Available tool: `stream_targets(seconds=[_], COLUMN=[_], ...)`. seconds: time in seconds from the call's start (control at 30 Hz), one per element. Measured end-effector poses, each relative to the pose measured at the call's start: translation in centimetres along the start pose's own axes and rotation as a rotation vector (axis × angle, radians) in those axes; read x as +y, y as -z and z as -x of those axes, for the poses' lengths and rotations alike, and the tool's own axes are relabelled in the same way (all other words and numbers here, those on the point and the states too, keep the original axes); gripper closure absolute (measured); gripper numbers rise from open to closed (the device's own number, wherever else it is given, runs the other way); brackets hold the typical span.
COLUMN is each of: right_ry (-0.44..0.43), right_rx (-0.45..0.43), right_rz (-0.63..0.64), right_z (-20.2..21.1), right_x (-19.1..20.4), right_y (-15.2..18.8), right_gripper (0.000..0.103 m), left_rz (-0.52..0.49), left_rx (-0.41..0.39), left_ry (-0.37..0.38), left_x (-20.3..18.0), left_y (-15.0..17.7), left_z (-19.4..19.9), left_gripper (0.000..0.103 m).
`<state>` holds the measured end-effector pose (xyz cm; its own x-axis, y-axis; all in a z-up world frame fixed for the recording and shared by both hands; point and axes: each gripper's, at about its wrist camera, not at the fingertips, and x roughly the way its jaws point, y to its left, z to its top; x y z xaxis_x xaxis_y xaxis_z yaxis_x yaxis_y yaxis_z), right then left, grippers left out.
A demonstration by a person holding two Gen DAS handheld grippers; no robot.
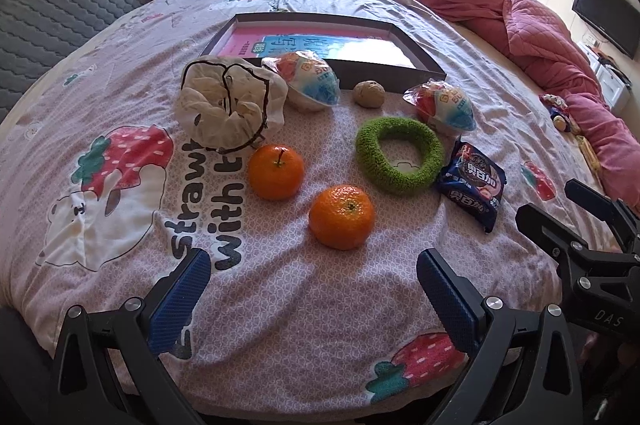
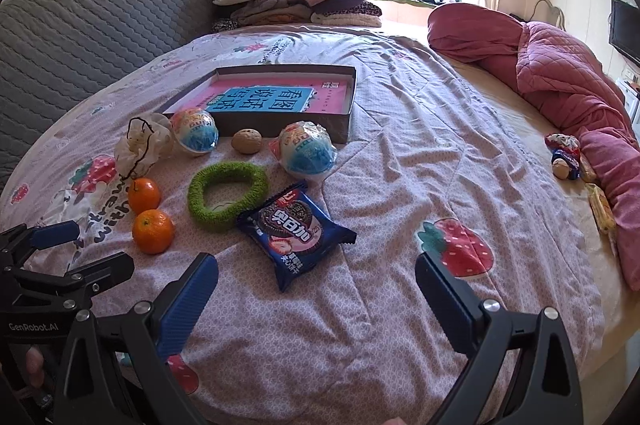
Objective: Organize objects
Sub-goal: 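Move left gripper to a mandarin orange while right gripper approaches the Oreo pack, then close left gripper on the orange while right gripper closes on the Oreo pack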
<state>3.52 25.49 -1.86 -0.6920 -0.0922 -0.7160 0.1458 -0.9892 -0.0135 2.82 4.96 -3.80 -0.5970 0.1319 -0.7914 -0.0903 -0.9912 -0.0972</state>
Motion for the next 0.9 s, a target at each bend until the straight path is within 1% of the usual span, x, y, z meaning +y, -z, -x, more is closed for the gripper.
stream_targets(seconds=[0.13,0.27,0.37,0.47,0.53,0.63,0.7,0.73,0.77,0.87,0.9], right_ry=[-0.013,-0.039,-0.037,-0.048,-0.050,-0.082,-0.092,-0.101,-0.109,-0.120,-0.122], right_rx=[0.020,0.037,0.038,0.051,0.048,0.053,0.060,0.065,0.068,0.070,0.071], right_rz=[0.034,0.073,0.127,0.174,0.200,0.201,0.202,0.207,0.213,0.243,0.255], right_z=[-1.7,-3.2,-4.2,-5.4,-5.9,-6.6,-7.0,-7.2,-7.3,-7.6,-7.7], right_x=[-0.3,-0.7,-0.6,-0.4,-0.2,-0.1,0.0,0.1,0.3,0.8,1.0], right_y=[-0.2,-0.5,-0.9,-1.4,-1.6,-1.9,-2.0,-2.0,-1.9,-1.7,-1.7], right_gripper=[0.003,0.003,0.003,0.004,0.004,0.004,0.008,0.011,0.014,0.022,0.023], left_rz=[-0.007,-0.027,-0.032,-0.018,-0.017,-0.016,-0.021,-0.020,-0.020,-0.018,-0.020], left_rx=[0.018,0.008,0.004,0.016,0.009,0.019,0.012,0.010,0.009,0.008,0.006], left_ry=[0.007,0.011,0.017,0.014,0.005,-0.007,-0.007,-0.002,0.004,0.014,0.017], left_x=[-0.4,-0.9,-1.2,-1.1,-1.1,-1.1,-1.2,-1.2,-1.1,-1.1,-1.2], left_y=[-0.2,-0.3,-0.5,-0.7,-0.8,-0.9,-1.0,-1.0,-1.0,-0.9,-0.9], left_z=[-1.6,-2.5,-3.0,-3.8,-4.1,-4.7,-4.8,-4.8,-4.8,-4.9,-4.9], left_gripper=[0.001,0.003,0.006,0.011,0.016,0.023,0.026,0.029,0.030,0.035,0.039])
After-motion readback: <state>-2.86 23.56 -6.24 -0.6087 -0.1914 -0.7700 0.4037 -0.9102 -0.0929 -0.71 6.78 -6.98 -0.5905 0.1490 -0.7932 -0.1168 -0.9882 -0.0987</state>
